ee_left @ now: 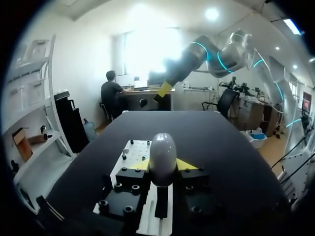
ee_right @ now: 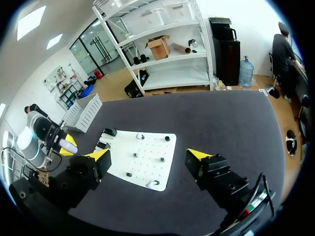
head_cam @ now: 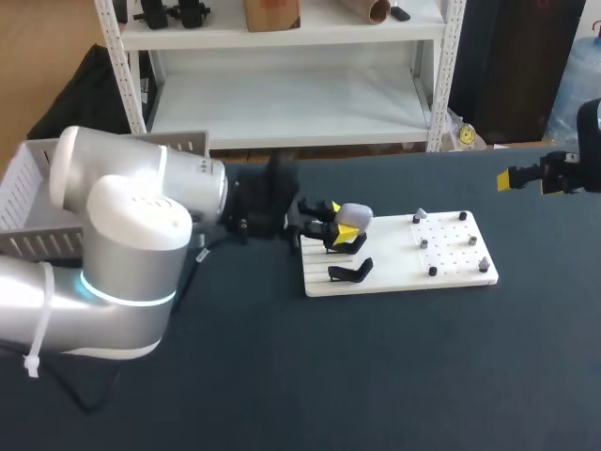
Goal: Pick up each earbud case from the left stands, insert the matching earbuds, close the lid, and place the case in the box.
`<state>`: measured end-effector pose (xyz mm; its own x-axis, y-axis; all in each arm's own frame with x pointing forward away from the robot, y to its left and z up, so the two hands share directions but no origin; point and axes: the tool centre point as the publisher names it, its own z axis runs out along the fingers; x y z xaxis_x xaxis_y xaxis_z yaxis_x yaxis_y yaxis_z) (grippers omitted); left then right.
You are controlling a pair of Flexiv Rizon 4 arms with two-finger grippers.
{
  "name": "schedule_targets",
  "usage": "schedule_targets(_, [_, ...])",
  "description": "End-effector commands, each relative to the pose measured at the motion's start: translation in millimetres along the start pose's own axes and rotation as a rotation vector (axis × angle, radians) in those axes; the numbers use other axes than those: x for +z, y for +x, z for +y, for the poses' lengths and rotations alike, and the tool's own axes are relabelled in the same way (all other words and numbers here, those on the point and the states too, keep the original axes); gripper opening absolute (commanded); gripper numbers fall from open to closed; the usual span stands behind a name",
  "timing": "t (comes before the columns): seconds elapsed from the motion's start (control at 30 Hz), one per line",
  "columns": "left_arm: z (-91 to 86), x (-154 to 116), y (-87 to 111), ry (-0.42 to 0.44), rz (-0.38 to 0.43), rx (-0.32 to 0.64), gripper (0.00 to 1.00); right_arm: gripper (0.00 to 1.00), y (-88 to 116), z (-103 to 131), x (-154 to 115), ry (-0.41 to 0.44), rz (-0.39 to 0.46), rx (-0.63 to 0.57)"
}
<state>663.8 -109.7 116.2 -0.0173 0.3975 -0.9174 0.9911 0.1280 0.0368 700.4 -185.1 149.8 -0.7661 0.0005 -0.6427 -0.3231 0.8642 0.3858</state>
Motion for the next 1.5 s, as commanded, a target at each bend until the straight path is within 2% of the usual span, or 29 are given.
schedule_targets(0.03, [8.8,13.3,-0.4,-0.032,-0.007,0.004,0.0,1.0,6.0,14.8,6.7,-0.01,-0.008,-0.001])
schedule_targets(0.1, [13.8,19.3,-0.8,-0.028,-0.001,0.006,0.0,1.0,11.3,27.1,13.5,0.006,0.007,-0.012])
schedule_targets(0.13, [15.8,22.0,-1.8,-0.024,0.0,0.009,0.0,1.0,14.0,34.1,16.3,-0.025,0.003,-0.009])
schedule_targets(0.27, [24.1,29.6,-4.6,-0.01,0.014,0.016,0.0,1.0,22.7,62.8,19.4,-0.045,-0.001,-0.032])
schedule_targets(0.4, [35.2,32.3,-6.3,0.001,0.014,0.015,0.0,1.0,28.1,81.3,21.2,-0.046,0.025,-0.074])
schedule_targets(0.6, [42.9,39.4,-15.9,0.017,0.001,0.031,0.0,1.0,35.8,105.2,31.0,-0.099,0.05,-0.1])
schedule_targets(0.77, [39.5,51.8,-18.0,0.037,-0.003,0.046,0.0,1.0,36.6,114.2,41.3,-0.137,0.069,-0.11])
schedule_targets(1.0, [33.7,60.9,-20.2,0.059,-0.017,0.056,0.0,1.0,35.9,125.4,50.4,-0.147,0.101,-0.128])
schedule_targets(1.5, [14.2,60.1,-31.0,0.073,-0.038,0.098,0.0,1.0,32.1,124.8,59.2,-0.133,0.119,-0.12])
